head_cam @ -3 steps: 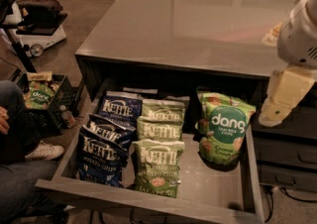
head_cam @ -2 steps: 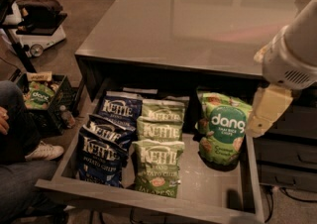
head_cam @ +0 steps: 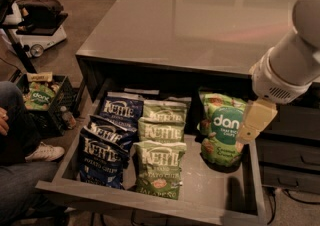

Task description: Pick green rice chip bag from top drawer and place on counter

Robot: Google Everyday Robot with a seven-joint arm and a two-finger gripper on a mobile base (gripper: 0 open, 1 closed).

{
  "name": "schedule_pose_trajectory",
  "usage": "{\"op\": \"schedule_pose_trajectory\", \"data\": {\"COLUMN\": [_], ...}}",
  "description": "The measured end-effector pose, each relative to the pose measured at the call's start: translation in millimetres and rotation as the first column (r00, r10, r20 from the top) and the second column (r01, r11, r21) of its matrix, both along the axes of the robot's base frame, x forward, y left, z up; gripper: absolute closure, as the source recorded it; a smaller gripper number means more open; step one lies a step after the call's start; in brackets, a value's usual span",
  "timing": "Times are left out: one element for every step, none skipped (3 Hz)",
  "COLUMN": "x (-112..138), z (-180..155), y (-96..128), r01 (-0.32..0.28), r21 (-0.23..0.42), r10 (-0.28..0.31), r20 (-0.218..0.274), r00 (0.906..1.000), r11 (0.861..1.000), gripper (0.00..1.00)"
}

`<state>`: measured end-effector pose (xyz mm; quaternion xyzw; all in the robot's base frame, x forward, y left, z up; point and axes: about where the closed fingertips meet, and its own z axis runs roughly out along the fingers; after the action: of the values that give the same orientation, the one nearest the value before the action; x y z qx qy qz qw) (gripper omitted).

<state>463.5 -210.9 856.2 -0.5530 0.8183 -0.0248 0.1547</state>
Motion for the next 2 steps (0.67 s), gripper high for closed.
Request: {"op": "schedule_pose_trajectory", "data": {"x": [7.3, 23.8], "z": [-24.0, -58.1], "y": [3.4, 1.6], "r01": [0.013, 0.032], "r21": [0.022, 0.042], "r10": [-0.014, -0.033], "r20": [0.030, 0.036], "r00": [0.9995, 0.9988], "r11": [1.000, 0.999], "gripper": [0.00, 0.00]}}
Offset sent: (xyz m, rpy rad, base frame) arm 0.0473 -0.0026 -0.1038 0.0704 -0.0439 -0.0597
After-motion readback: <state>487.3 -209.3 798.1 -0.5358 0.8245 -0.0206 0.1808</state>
